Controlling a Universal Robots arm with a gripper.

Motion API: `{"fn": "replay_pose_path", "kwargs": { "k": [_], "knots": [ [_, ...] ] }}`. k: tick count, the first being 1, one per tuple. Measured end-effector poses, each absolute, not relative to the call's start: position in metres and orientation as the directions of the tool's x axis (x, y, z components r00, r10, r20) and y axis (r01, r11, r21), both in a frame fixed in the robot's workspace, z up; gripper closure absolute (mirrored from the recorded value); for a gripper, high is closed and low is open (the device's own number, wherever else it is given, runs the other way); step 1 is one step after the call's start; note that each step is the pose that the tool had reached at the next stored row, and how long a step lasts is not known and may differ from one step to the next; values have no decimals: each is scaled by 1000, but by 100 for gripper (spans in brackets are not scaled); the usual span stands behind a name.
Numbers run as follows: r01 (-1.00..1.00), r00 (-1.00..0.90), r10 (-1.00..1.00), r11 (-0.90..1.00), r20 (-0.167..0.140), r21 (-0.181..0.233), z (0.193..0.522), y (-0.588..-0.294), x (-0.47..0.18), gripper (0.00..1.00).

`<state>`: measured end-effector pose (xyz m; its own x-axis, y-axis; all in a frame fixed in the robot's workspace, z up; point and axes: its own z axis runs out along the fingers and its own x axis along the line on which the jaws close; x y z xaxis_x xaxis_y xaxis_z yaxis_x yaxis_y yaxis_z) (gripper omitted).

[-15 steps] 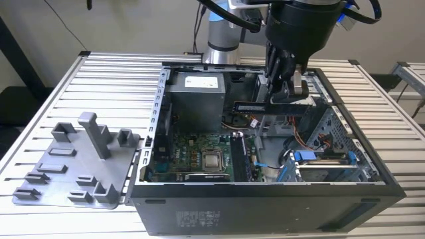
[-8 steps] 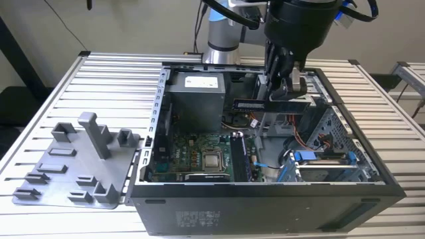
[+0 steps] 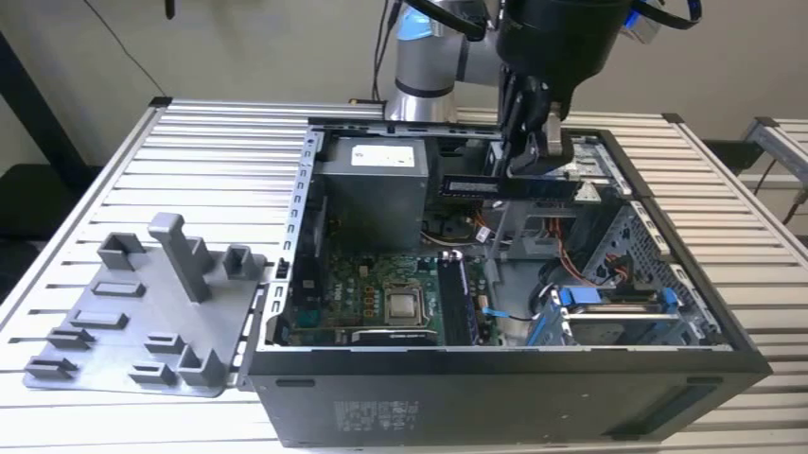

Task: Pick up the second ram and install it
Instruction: 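Pick up the second ram and move it above second insertion slot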

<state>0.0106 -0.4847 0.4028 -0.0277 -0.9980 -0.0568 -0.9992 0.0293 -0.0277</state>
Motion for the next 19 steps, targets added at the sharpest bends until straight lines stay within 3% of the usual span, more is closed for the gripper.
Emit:
{"fn": "replay_pose_path", "kwargs": {
  "k": [19],
  "knots": [
    [-999, -27, -998, 29, -57, -37, 402, -439, 5, 86]
  ]
}}
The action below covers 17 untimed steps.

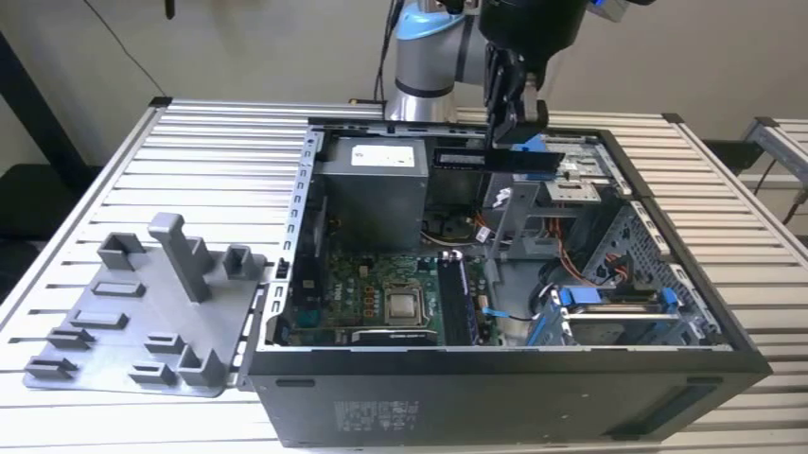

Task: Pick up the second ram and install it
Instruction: 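Pick up the second ram and move it above second insertion slot, then insert the second ram into the second slot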

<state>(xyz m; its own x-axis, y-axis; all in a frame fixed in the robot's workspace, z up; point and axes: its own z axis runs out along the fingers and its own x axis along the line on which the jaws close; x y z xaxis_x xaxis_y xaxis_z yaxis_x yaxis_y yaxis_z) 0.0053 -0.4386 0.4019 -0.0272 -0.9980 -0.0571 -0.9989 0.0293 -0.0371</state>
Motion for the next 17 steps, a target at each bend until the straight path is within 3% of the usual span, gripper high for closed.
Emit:
{"fn": "replay_pose_path", "kwargs": {
  "k": [17],
  "knots": [
    [-999, -27, -998, 29, -57, -38, 401, -426, 5, 86]
  ]
}}
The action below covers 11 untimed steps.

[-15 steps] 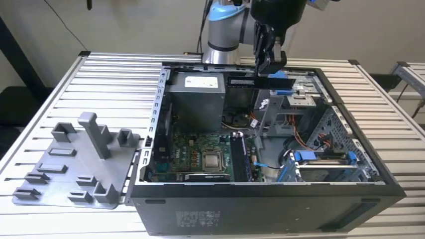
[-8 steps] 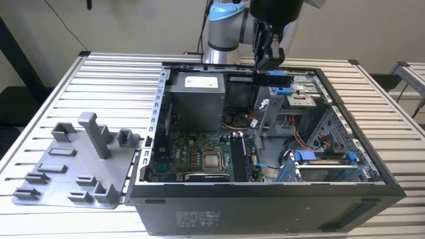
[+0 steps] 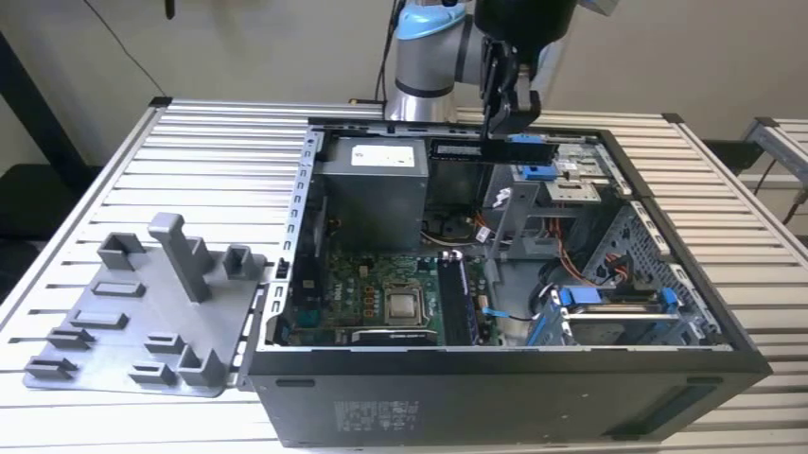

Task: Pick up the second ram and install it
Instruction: 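Insert the second ram into the second slot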

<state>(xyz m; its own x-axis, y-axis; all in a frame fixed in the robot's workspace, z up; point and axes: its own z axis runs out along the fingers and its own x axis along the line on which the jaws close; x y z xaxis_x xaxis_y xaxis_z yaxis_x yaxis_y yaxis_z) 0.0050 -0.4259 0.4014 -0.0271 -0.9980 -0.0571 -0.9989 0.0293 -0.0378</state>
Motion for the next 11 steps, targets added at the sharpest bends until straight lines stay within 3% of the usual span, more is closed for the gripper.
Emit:
{"fn": "replay_pose_path", "kwargs": {
  "k": [11],
  "knots": [
    [-997, -63, -996, 65, -57, -38, 401, -426, 5, 86]
  ]
}}
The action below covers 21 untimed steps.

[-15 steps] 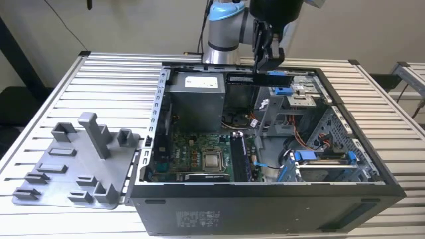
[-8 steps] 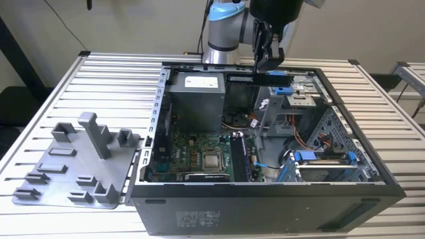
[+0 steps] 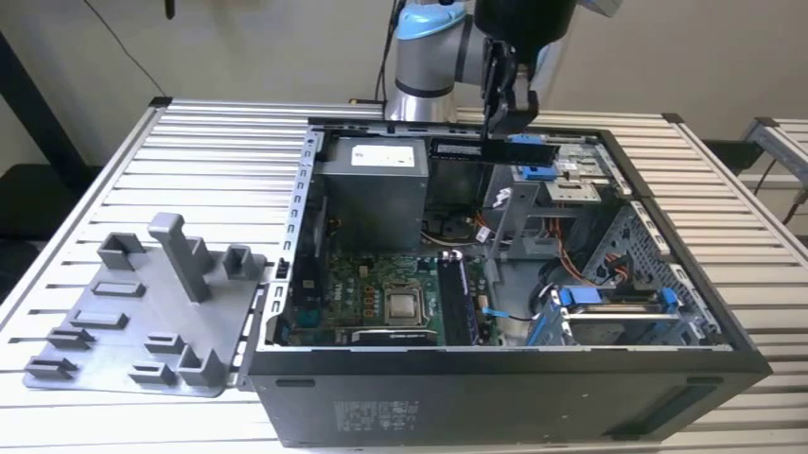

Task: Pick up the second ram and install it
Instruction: 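Insert the second ram into the second slot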

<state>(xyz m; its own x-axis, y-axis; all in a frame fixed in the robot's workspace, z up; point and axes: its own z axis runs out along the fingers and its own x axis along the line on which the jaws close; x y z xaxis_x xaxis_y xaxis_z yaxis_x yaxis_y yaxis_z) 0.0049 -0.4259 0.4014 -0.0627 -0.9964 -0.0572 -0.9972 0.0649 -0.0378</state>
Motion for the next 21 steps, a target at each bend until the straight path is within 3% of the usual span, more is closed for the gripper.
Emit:
{"fn": "replay_pose_path", "kwargs": {
  "k": [21],
  "knots": [
    [-946, -320, -946, 323, -57, -38, 401, -426, 5, 86]
  ]
}}
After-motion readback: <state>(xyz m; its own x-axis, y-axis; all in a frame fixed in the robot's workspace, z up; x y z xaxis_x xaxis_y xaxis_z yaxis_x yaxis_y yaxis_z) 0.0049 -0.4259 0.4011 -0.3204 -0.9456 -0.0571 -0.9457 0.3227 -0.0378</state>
